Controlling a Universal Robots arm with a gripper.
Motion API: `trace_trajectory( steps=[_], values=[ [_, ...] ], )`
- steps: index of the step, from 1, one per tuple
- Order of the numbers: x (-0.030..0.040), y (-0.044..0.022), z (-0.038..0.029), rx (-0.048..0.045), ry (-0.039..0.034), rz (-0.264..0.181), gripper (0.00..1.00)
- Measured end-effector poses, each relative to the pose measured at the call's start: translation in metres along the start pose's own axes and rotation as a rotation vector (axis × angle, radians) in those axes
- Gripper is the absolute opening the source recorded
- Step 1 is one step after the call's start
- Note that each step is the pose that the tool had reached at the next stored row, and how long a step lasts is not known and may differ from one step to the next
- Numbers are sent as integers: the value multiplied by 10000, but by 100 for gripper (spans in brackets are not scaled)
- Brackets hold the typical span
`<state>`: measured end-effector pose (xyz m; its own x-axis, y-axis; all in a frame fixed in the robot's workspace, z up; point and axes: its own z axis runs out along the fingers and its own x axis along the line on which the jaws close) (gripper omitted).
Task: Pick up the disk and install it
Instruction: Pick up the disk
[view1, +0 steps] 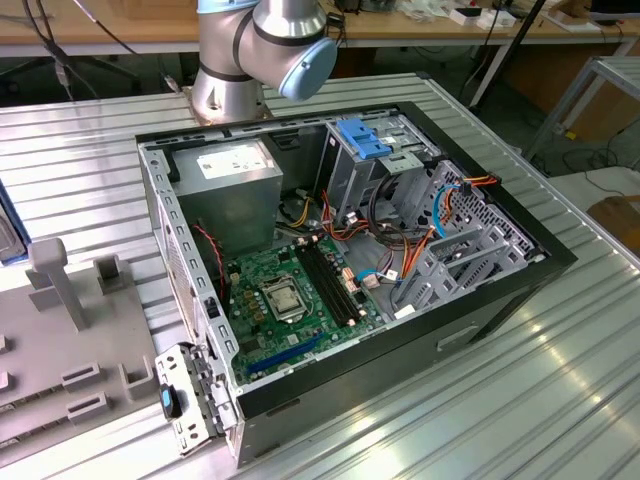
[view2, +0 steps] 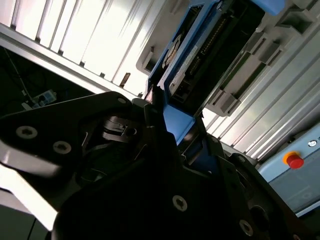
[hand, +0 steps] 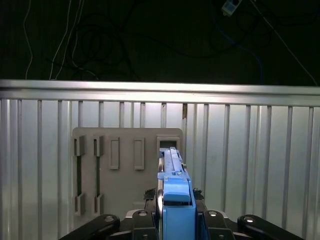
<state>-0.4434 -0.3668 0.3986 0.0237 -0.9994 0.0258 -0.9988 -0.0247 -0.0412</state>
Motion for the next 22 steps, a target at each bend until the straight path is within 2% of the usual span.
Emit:
trace_trajectory(
  steps=[2, 3, 5, 6, 10, 13, 15, 18, 19, 22],
  values=[
    [1, -2, -38, -2, 1, 0, 37],
    [2, -4, -85, 0, 0, 0, 37],
    [10, -16, -368, 1, 0, -1, 37],
    [12, -19, -451, 0, 0, 0, 37],
    [18, -29, -697, 2, 1, -1, 37],
    [22, -35, -840, 0, 2, -1, 37],
    [23, -38, -904, 0, 2, -1, 37],
    [27, -45, -1080, -1, 7, -1, 37],
    [28, -46, -1111, -1, 33, -2, 37],
    [29, -46, -1116, 1, 58, -3, 37]
  ],
)
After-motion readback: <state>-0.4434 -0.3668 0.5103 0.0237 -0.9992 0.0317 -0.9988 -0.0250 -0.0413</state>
